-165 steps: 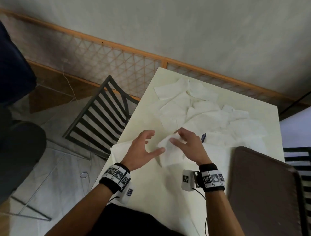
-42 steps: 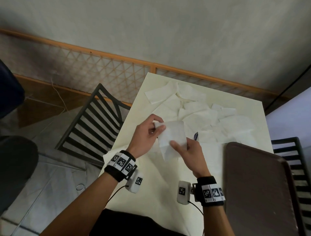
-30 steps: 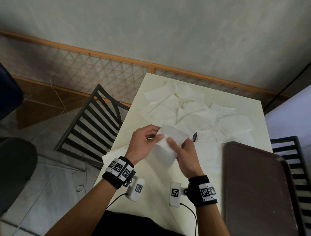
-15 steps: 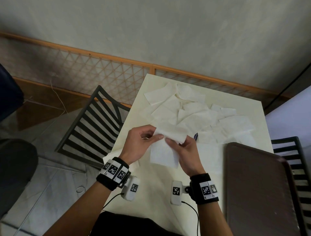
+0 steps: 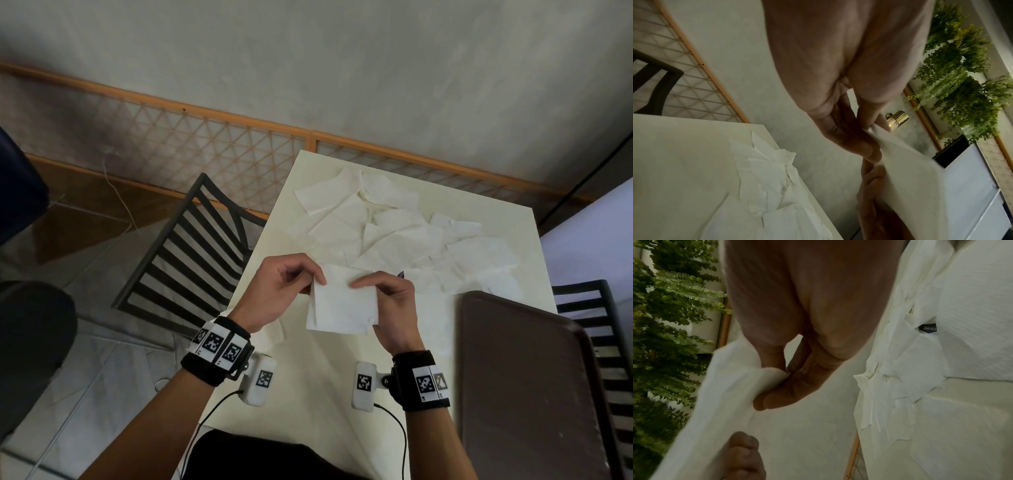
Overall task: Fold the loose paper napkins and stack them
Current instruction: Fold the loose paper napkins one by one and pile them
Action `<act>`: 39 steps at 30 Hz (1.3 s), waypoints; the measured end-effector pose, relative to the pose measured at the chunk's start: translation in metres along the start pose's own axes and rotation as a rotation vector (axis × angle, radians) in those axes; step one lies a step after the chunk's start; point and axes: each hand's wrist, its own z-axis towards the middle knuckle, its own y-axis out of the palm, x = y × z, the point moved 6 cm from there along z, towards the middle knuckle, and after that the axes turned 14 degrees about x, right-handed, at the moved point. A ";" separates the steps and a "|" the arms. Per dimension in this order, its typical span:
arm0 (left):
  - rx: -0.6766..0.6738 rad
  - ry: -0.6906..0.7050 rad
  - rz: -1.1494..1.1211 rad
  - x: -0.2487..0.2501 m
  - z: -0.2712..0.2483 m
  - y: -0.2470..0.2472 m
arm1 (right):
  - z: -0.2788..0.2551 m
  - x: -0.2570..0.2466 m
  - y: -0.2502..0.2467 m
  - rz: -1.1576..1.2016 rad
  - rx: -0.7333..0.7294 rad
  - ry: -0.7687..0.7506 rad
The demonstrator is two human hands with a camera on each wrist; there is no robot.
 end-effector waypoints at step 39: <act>0.486 -0.107 0.343 -0.052 -0.061 -0.106 | -0.027 0.062 0.104 -0.557 -0.212 -0.137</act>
